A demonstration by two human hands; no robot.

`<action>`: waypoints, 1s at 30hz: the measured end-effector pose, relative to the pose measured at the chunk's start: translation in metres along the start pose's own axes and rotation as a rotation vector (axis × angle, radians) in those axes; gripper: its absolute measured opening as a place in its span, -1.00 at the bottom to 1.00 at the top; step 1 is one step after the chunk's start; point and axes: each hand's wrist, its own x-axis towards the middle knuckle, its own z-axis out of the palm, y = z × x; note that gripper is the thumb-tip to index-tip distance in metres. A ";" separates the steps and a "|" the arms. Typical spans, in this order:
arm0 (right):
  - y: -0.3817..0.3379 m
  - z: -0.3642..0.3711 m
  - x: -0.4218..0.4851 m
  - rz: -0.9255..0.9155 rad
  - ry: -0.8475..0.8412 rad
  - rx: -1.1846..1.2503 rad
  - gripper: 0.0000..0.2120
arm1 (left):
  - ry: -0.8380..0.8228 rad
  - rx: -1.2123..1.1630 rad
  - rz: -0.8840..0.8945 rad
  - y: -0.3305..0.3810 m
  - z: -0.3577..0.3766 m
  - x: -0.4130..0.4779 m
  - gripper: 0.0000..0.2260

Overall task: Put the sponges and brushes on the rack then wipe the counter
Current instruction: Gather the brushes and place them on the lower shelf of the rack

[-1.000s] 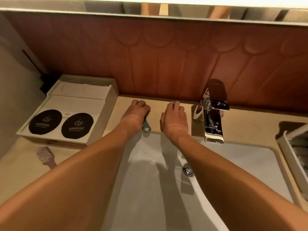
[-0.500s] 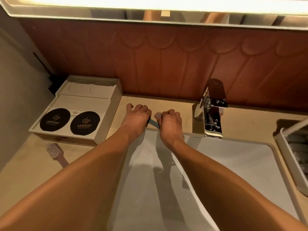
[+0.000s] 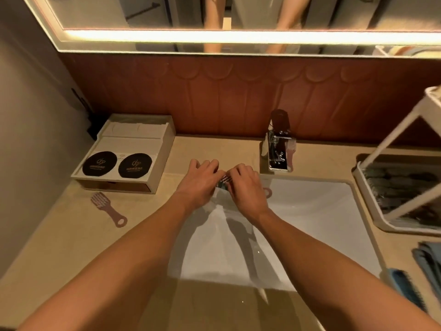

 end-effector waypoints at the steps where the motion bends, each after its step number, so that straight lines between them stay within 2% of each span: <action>1: 0.002 -0.007 -0.008 -0.004 -0.018 -0.025 -0.70 | -0.004 0.000 0.012 0.008 -0.003 -0.004 -0.64; 4: 0.009 -0.025 -0.033 -0.050 -0.054 -0.131 -0.60 | -0.021 0.028 0.061 0.037 -0.013 -0.014 -0.75; 7: 0.020 -0.046 -0.056 -0.059 -0.085 -0.171 -0.61 | -0.011 0.017 0.093 0.066 -0.021 -0.019 -0.78; 14: 0.060 -0.090 -0.119 0.078 -0.052 -0.119 -0.60 | 0.024 -0.050 0.136 0.131 -0.036 -0.015 -0.83; 23: 0.130 -0.141 -0.176 0.154 0.058 -0.237 -0.55 | 0.120 -0.262 0.054 0.205 -0.050 0.015 -0.87; 30: 0.186 -0.177 -0.217 0.267 0.046 -0.265 -0.54 | 0.143 -0.290 0.092 0.250 -0.056 0.056 -0.87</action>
